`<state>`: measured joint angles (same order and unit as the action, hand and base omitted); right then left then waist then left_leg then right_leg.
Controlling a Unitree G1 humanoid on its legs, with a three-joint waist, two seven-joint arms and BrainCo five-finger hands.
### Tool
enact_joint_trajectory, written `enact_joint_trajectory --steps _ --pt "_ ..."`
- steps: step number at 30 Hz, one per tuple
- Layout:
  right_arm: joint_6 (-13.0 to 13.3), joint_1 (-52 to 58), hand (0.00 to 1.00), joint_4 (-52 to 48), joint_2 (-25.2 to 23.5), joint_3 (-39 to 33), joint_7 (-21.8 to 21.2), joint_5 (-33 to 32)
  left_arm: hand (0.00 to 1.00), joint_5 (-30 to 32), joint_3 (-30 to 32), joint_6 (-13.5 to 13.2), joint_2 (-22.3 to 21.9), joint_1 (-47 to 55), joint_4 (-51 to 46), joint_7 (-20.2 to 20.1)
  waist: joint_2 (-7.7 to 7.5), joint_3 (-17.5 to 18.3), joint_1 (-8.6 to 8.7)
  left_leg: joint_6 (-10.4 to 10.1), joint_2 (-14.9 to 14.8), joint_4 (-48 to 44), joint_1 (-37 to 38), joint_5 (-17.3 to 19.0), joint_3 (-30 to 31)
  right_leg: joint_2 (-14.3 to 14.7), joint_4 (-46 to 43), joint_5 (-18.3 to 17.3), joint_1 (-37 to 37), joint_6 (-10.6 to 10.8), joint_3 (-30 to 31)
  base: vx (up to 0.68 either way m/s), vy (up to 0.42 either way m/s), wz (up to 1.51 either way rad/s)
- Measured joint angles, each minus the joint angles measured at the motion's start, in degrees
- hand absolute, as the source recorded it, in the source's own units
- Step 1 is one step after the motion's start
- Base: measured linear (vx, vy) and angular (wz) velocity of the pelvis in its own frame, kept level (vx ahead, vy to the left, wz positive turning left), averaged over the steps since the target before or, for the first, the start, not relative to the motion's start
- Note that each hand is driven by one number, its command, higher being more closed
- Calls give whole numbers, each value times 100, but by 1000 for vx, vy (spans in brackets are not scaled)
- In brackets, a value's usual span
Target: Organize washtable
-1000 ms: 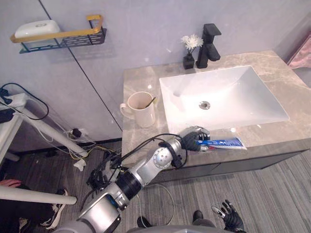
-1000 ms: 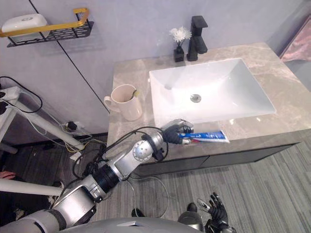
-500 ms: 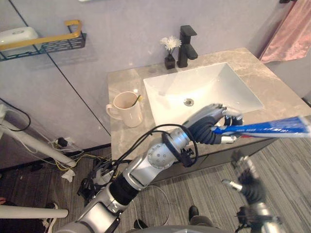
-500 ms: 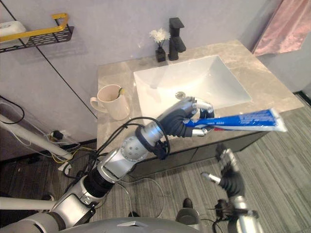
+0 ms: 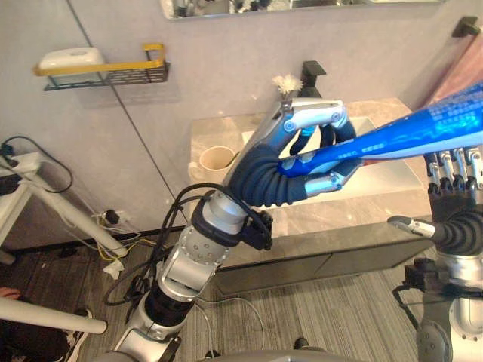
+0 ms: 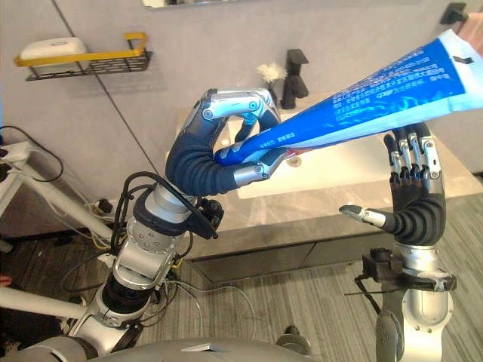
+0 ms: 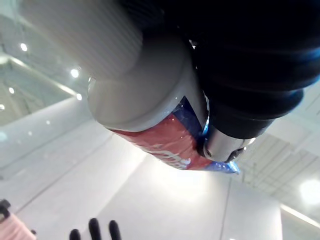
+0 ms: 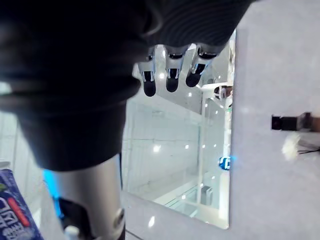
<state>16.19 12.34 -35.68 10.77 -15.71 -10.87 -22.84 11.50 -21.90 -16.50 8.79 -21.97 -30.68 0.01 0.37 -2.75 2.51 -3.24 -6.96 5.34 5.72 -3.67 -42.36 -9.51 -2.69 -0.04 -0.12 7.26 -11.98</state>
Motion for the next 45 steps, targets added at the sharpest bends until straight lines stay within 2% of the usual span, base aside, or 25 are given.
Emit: enact_joint_trajectory --steps 5,15,23,34,38,45 --pt "-6 -283 0 201 0 408 -1 -440 100 143 444 43 -7 34 52 377 -7 36 -18 47 4 1 -91 -81 194 -14 8 2 31 -4 -176 -36 -6 19" --pt "-81 -425 0 282 -14 1543 -98 -1836 100 532 355 192 -205 67 880 522 -17 165 -15 82 41 59 -143 -121 346 -62 20 7 41 -22 -319 -26 0 7" --pt "-142 -536 0 493 -18 2013 -24 -2133 100 518 -325 238 -221 138 1286 476 -109 243 -114 99 67 39 -171 -132 363 -79 41 24 31 -31 -330 0 0 0" --pt "-117 -907 0 706 -34 2092 240 -2565 100 377 -898 230 -388 157 1493 402 -128 303 -187 132 75 31 -256 -183 494 -78 138 78 73 -42 -455 -4 -1 6" --pt "-15 -913 0 705 -34 2105 309 -2603 100 338 -1253 221 -394 169 1493 376 -128 303 -223 132 75 61 -257 -183 496 -81 139 77 68 -44 -455 -8 -1 0" --pt "127 -917 0 705 -81 2175 366 -2784 100 137 -1419 218 -405 175 1507 338 -129 316 -267 142 76 61 -305 -196 507 -83 139 81 23 -45 -462 0 0 0"
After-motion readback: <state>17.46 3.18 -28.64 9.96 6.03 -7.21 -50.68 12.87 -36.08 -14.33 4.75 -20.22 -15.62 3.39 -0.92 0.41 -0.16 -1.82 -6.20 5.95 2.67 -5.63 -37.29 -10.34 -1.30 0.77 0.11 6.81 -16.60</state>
